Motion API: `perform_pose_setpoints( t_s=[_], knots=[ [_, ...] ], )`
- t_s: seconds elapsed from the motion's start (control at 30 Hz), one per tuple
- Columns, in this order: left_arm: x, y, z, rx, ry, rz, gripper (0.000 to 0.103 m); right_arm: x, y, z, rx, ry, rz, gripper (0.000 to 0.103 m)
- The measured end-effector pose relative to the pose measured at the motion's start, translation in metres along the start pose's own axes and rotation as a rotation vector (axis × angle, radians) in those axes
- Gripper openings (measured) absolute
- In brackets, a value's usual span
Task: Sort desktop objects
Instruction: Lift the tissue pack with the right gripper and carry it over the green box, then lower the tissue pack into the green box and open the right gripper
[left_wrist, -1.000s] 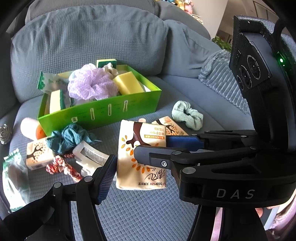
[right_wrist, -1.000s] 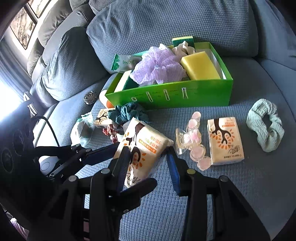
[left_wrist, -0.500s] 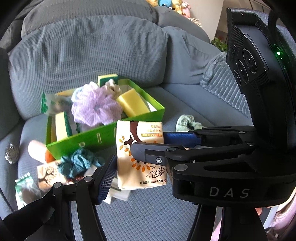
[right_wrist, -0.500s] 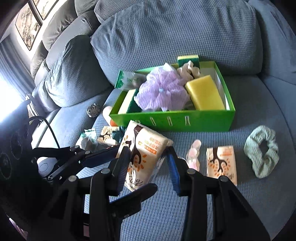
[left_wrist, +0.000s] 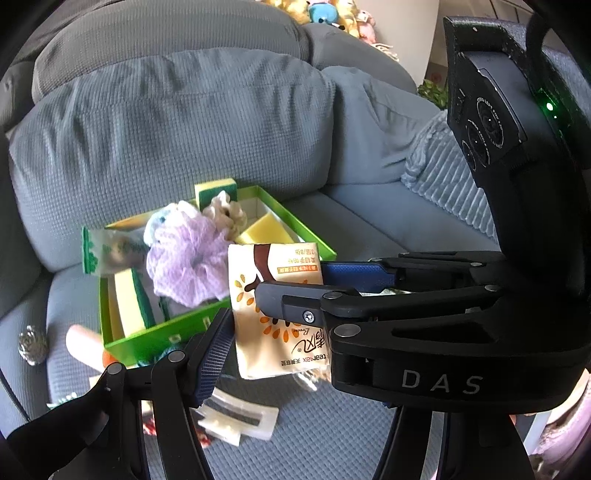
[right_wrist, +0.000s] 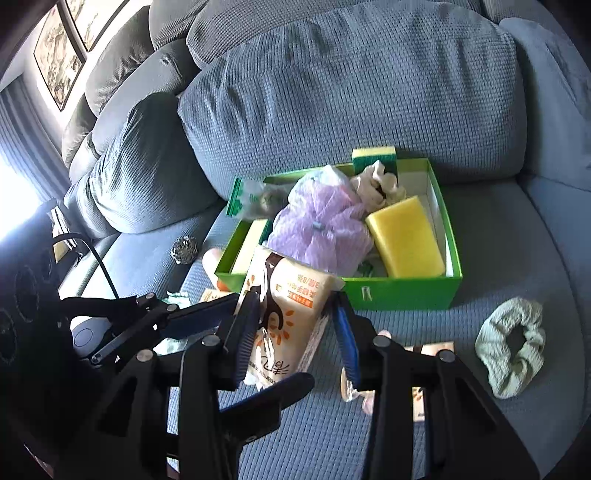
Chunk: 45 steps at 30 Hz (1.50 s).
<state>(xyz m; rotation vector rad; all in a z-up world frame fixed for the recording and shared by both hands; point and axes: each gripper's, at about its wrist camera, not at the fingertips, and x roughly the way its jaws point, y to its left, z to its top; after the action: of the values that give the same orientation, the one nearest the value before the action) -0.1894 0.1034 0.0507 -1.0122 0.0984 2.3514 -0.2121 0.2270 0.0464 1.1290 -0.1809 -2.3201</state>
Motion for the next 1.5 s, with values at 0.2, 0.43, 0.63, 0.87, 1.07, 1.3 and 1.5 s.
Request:
perform_pose_setpoints(
  t_s=[0.2, 0.43, 0.63, 0.87, 1.07, 1.3, 1.5],
  knots=[
    [0.007, 0.002, 0.011, 0.001, -0.008, 0.009, 0.066, 0.004, -0.001, 0.013, -0.004, -0.013, -0.007, 0.040],
    [0.019, 0.005, 0.027, 0.001, -0.015, 0.011, 0.066, 0.010, -0.006, 0.032, -0.006, -0.035, -0.021, 0.039],
    [0.030, 0.012, 0.044, -0.003, -0.027, 0.009, 0.066, 0.017, -0.012, 0.052, -0.010, -0.050, -0.039, 0.039],
    [0.047, 0.019, 0.056, -0.023, -0.031, 0.008, 0.066, 0.030, -0.022, 0.068, -0.006, -0.049, -0.049, 0.039],
    [0.063, 0.026, 0.062, -0.044, -0.021, 0.010, 0.066, 0.046, -0.028, 0.079, -0.003, -0.030, -0.050, 0.039],
    [0.076, 0.034, 0.065, -0.058, -0.007, 0.009, 0.066, 0.063, -0.038, 0.085, 0.004, -0.011, -0.051, 0.039],
    [0.089, 0.038, 0.068, -0.049, 0.007, 0.020, 0.066, 0.073, -0.043, 0.089, 0.003, -0.005, -0.058, 0.039]
  ],
)
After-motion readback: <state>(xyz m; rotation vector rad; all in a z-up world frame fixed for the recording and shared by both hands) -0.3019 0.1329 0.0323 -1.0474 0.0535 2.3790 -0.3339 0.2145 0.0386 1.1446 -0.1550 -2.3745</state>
